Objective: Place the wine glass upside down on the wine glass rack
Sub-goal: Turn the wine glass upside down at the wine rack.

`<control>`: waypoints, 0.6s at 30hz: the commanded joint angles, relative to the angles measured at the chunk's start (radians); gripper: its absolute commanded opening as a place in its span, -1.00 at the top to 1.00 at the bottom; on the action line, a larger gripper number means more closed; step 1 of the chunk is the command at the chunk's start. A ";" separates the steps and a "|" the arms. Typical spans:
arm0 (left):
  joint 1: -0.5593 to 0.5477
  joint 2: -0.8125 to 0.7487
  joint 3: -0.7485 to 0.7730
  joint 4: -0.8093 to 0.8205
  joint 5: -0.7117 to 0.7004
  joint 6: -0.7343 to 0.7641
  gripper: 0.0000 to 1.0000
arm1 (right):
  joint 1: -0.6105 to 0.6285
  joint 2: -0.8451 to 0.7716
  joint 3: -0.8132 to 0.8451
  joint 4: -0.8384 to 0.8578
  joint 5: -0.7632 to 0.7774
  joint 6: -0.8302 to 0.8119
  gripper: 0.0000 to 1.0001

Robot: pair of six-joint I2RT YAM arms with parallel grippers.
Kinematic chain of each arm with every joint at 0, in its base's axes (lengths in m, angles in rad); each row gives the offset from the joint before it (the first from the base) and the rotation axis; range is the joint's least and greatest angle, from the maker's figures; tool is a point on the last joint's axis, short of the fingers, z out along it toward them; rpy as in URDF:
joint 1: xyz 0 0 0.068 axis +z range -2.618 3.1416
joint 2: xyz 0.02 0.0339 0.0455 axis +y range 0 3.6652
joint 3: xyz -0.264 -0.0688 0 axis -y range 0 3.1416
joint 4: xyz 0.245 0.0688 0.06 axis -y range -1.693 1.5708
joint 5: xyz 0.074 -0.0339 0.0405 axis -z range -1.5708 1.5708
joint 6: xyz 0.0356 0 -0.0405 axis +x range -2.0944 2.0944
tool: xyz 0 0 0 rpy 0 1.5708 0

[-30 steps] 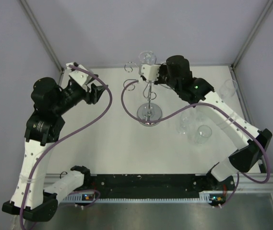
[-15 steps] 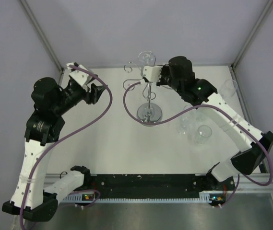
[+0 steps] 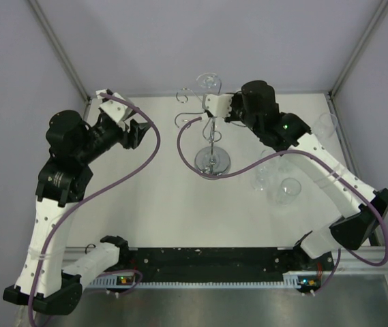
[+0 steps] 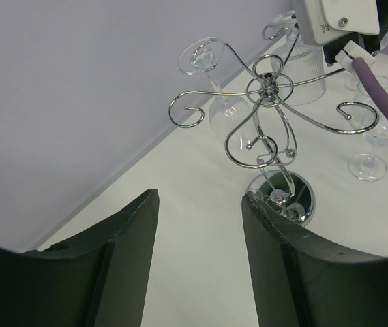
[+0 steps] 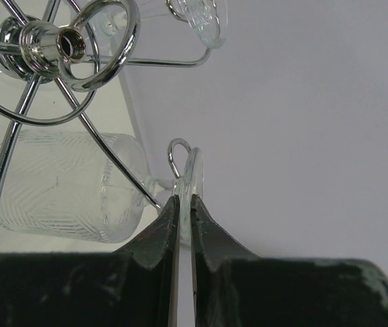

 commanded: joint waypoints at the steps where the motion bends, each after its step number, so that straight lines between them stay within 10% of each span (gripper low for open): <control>1: -0.004 -0.017 -0.001 0.025 -0.006 0.014 -0.15 | -0.003 -0.071 0.028 0.157 0.028 -0.018 1.00; 18: -0.004 -0.017 -0.005 0.027 -0.009 0.021 -0.15 | -0.057 -0.037 0.055 0.157 0.002 0.005 1.00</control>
